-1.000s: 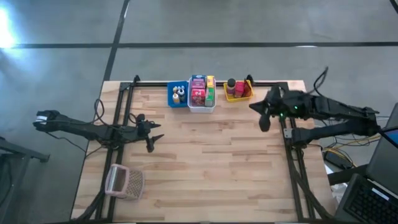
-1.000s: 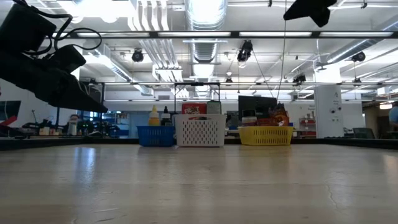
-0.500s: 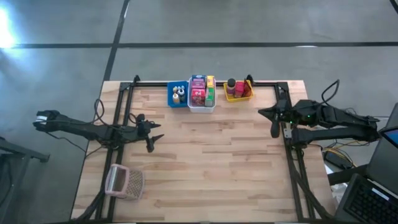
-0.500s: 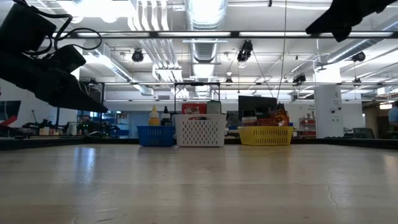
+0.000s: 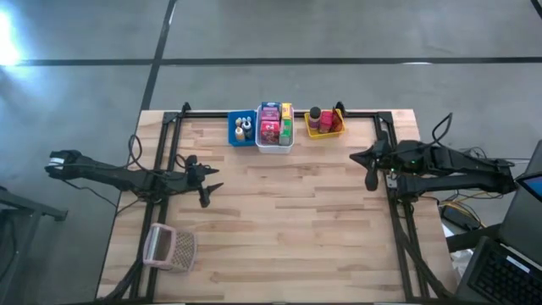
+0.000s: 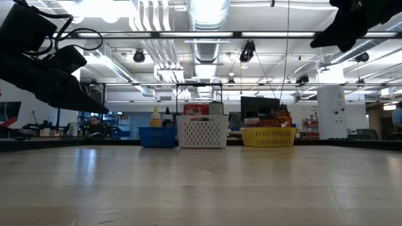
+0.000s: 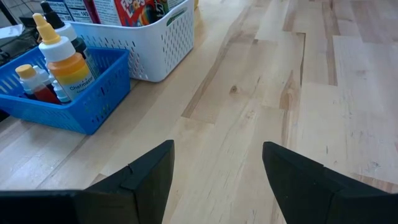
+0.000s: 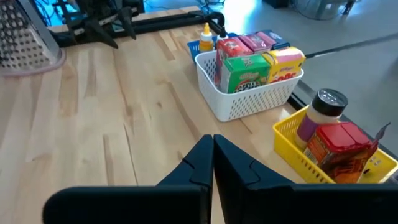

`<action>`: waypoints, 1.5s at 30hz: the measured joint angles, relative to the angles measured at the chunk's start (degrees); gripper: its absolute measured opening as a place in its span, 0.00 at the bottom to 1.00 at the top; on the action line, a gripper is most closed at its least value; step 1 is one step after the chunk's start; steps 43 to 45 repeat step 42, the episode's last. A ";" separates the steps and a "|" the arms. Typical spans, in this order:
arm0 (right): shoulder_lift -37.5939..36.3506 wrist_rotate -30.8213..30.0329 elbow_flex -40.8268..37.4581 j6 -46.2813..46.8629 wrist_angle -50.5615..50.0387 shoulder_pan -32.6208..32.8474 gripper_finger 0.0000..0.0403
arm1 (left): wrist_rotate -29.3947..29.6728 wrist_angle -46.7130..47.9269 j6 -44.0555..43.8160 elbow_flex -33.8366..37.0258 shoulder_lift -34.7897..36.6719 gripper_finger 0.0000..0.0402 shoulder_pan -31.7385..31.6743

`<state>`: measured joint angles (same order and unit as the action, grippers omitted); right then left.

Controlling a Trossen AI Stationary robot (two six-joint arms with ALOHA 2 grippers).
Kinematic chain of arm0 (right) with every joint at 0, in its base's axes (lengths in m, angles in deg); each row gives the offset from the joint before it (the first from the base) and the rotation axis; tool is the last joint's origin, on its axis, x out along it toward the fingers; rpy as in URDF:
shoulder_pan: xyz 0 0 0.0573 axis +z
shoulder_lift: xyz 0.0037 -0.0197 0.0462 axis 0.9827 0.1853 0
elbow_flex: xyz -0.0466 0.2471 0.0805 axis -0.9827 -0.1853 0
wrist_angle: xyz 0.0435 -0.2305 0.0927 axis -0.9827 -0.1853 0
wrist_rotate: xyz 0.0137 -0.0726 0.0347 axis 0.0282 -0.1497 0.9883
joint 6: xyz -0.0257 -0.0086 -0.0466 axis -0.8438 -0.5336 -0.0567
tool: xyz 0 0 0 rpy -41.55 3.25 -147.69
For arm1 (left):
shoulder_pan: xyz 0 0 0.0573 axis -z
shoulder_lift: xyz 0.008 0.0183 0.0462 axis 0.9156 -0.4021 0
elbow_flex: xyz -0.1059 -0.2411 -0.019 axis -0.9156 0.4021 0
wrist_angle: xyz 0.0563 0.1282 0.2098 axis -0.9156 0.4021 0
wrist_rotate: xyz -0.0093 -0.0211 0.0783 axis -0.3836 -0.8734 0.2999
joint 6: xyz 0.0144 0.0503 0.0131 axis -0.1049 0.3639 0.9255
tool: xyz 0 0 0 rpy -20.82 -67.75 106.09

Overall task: Pick & Place Kitchen Items
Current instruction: Return to Home Position

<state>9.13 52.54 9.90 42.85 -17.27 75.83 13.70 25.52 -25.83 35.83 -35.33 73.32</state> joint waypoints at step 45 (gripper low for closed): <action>1.38 0.02 -0.01 -0.02 0.02 0.00 0.02 | 0.00 0.04 0.00 0.00 -0.02 0.62 -0.01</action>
